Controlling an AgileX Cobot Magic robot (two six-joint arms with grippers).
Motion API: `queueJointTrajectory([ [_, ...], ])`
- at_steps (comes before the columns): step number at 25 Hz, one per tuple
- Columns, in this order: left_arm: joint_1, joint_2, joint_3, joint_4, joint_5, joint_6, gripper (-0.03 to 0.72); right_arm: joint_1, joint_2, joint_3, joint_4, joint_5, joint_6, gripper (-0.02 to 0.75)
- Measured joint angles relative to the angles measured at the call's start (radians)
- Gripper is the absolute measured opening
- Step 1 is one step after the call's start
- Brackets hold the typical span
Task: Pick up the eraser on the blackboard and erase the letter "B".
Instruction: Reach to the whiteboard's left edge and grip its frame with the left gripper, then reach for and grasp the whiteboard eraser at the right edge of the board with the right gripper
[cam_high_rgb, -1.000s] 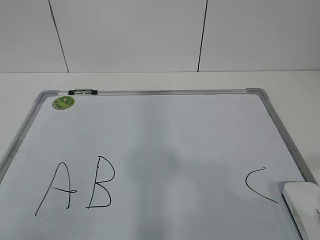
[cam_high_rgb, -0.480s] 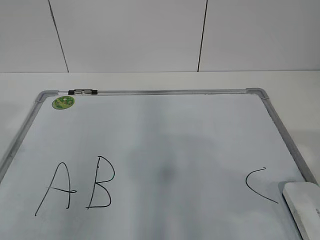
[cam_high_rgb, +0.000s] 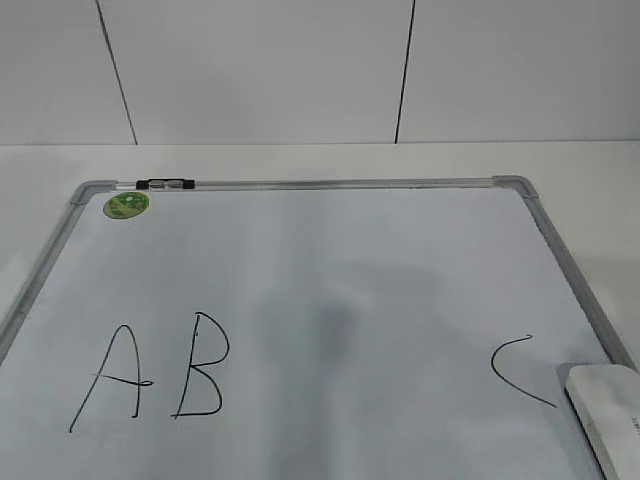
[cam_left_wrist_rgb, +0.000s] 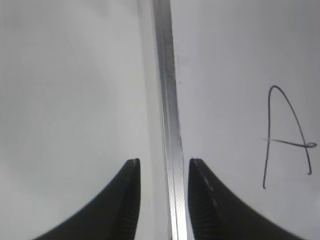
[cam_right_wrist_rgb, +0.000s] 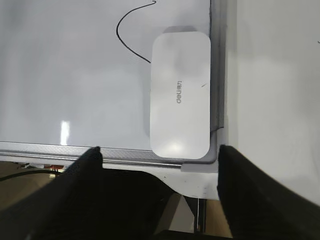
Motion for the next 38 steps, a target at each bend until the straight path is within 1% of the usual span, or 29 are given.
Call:
queueJointTrajectory([
  [5,0.000,0.181,-0.049,0.005,-0.089,0.000,0.245,0.000,0.006,-0.015,0.002,0.000,0.009,0.551],
  [12,0.000,0.328,-0.052,0.005,-0.185,0.000,0.245,0.000,0.006,-0.015,0.004,0.001,0.013,0.551],
  [31,0.000,0.476,-0.064,-0.014,-0.222,0.000,0.245,0.000,0.006,-0.015,0.005,0.001,0.013,0.551],
  [35,0.000,0.477,-0.066,-0.014,-0.222,0.000,0.214,0.000,0.006,-0.015,0.005,0.002,0.013,0.551],
  [38,0.000,0.477,-0.068,-0.018,-0.220,0.000,0.141,0.000,0.006,-0.015,0.005,0.004,0.013,0.551],
])
